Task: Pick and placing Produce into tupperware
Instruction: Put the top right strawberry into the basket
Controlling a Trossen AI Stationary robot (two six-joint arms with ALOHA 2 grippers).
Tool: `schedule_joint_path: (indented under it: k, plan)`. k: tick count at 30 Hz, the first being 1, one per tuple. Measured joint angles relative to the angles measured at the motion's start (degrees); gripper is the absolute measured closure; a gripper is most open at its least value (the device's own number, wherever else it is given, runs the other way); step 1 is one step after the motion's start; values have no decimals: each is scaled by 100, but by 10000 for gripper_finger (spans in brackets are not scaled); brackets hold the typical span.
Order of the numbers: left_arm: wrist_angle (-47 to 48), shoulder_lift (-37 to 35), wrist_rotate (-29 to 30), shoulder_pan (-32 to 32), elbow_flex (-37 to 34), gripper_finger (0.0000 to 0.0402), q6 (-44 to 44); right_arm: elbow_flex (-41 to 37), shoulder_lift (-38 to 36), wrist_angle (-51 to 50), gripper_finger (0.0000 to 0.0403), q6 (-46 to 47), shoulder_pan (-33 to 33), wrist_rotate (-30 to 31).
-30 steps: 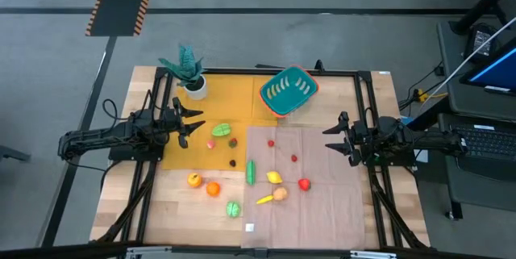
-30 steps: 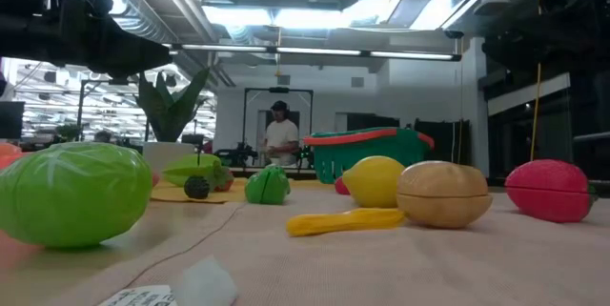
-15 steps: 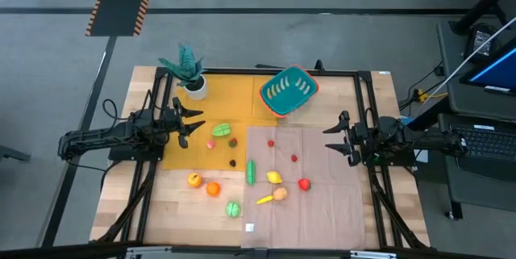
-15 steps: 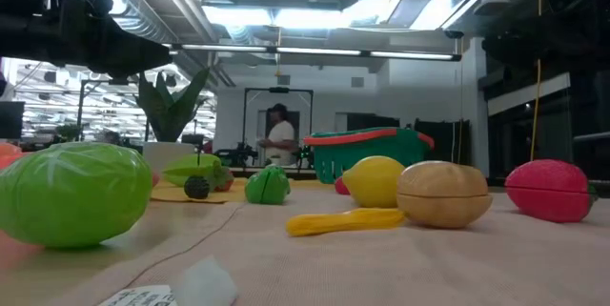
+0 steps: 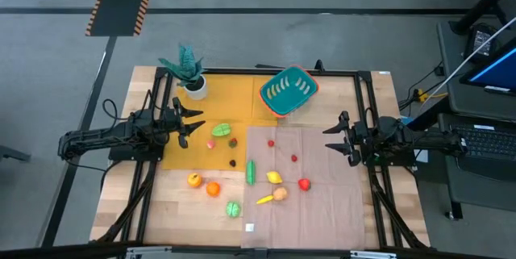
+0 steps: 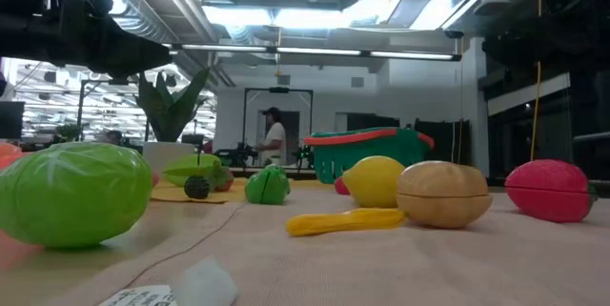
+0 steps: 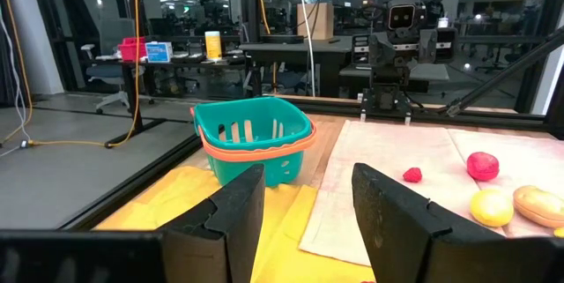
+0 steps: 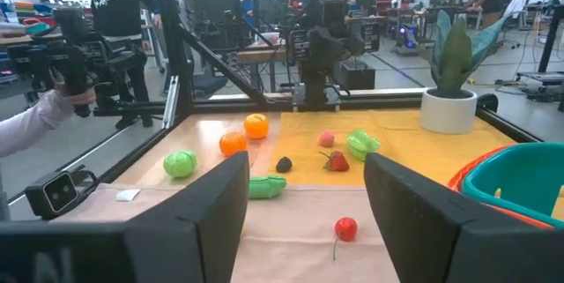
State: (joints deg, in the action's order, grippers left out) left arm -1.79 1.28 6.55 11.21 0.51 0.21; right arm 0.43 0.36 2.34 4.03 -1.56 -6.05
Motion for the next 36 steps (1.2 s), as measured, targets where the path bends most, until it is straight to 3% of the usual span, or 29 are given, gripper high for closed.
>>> schedule_joint_path:
  k: [7, 13, 18, 24, 36]
  plan:
    - [-247, 0, -6, 1, -1, 237, -152, -2, 0, 35, 176, 186, -4, 925]
    - [-826, 11, -670, 1, 0, 237, -264, 0, 8, 497, 176, 188, -2, 947]
    - [-1005, 266, -724, 1, 0, 237, -287, 0, 209, 773, 176, 312, -4, 947]
    - [-1777, 1132, -858, 1, 65, 237, -320, 127, 826, 1268, 176, 52, -4, 946]
    - [-1668, 3015, -1003, -1, 1044, 237, -262, 1470, 2693, 524, 176, -299, -4, 851]
